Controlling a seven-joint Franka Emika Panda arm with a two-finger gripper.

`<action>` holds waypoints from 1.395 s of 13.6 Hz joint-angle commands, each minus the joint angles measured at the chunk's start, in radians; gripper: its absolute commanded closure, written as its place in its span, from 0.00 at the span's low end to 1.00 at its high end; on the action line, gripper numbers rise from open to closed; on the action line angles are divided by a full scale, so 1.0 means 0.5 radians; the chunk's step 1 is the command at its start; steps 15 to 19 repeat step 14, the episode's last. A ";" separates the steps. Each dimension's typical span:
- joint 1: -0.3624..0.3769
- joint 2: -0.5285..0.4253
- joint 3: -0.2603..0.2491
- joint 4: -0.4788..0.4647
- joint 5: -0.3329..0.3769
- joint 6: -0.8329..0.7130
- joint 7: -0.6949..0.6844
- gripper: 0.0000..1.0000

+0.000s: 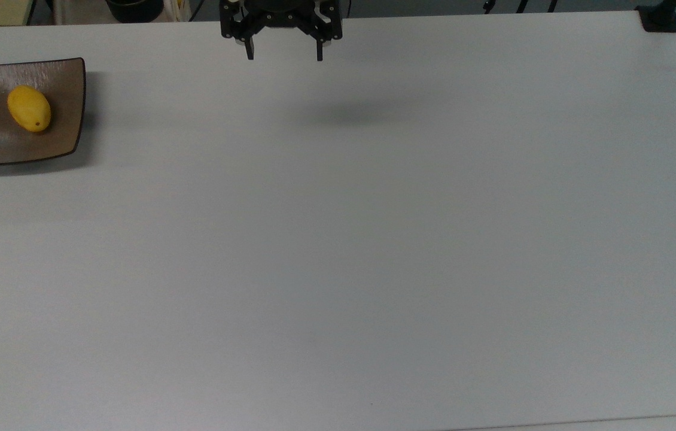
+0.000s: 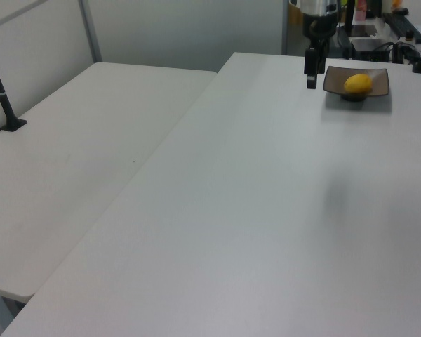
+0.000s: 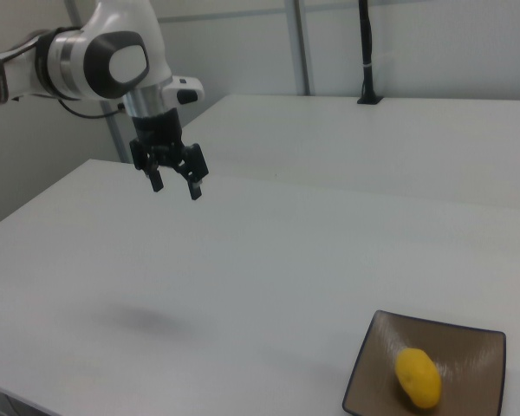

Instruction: Put potatoes on a ceramic plate

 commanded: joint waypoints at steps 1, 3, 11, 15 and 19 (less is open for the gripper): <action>0.065 -0.105 -0.119 -0.010 0.049 -0.024 -0.007 0.00; 0.050 -0.108 -0.119 -0.013 0.073 0.000 -0.010 0.00; -0.073 -0.200 -0.104 -0.086 0.055 -0.009 -0.025 0.00; -0.073 -0.213 -0.107 -0.096 0.046 -0.006 -0.025 0.00; -0.073 -0.213 -0.107 -0.096 0.046 -0.006 -0.025 0.00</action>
